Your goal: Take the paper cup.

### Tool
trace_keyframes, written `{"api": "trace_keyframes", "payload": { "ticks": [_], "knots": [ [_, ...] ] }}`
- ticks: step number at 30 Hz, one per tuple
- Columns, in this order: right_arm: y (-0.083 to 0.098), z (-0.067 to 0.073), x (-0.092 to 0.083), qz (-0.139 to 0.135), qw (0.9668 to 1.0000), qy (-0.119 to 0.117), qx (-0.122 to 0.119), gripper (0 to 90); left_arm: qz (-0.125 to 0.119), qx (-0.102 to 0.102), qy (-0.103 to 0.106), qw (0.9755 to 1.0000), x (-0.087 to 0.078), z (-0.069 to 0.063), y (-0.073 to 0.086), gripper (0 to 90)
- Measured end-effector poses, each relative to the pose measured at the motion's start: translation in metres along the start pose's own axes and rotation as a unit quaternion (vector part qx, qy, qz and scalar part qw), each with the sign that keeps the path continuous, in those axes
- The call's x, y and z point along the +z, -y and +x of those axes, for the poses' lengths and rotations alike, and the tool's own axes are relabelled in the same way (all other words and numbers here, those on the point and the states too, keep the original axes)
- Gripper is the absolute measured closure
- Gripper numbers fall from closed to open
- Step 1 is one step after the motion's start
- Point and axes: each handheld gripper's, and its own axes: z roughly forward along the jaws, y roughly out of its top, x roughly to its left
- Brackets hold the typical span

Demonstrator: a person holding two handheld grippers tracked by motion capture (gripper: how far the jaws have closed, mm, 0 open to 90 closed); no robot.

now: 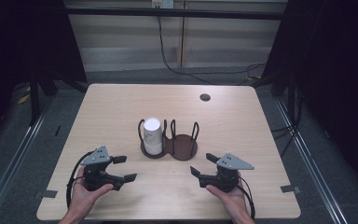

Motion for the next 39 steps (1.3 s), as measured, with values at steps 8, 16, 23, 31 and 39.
{"api": "trace_keyframes", "payload": {
  "ticks": [8, 16, 23, 31, 39],
  "knots": [
    [0.000, 0.001, -0.003, 0.004, 0.9999, -0.012, 0.001, 21.6, -0.004, 0.005, 0.006, 1.0000, -0.001, -0.001, -0.006, 21.2],
    [0.001, 0.004, -0.004, 0.021, 0.9994, -0.028, 0.003, 22.2, -0.009, 0.015, 0.007, 0.9998, -0.006, -0.002, -0.018, 21.4],
    [0.002, 0.009, -0.005, 0.029, 0.9992, -0.028, -0.009, 22.2, 0.010, 0.022, 0.001, 0.9997, -0.002, 0.002, -0.027, 21.7],
    [0.004, 0.006, -0.006, 0.040, 0.9987, -0.032, -0.009, 19.0, 0.011, 0.032, -0.002, 0.9994, -0.002, 0.004, -0.044, 22.9],
    [0.005, 0.008, -0.009, 0.040, 0.9982, -0.044, -0.007, 16.0, 0.004, 0.044, -0.007, 0.9990, -0.004, 0.002, -0.059, 31.4]
  ]
}}
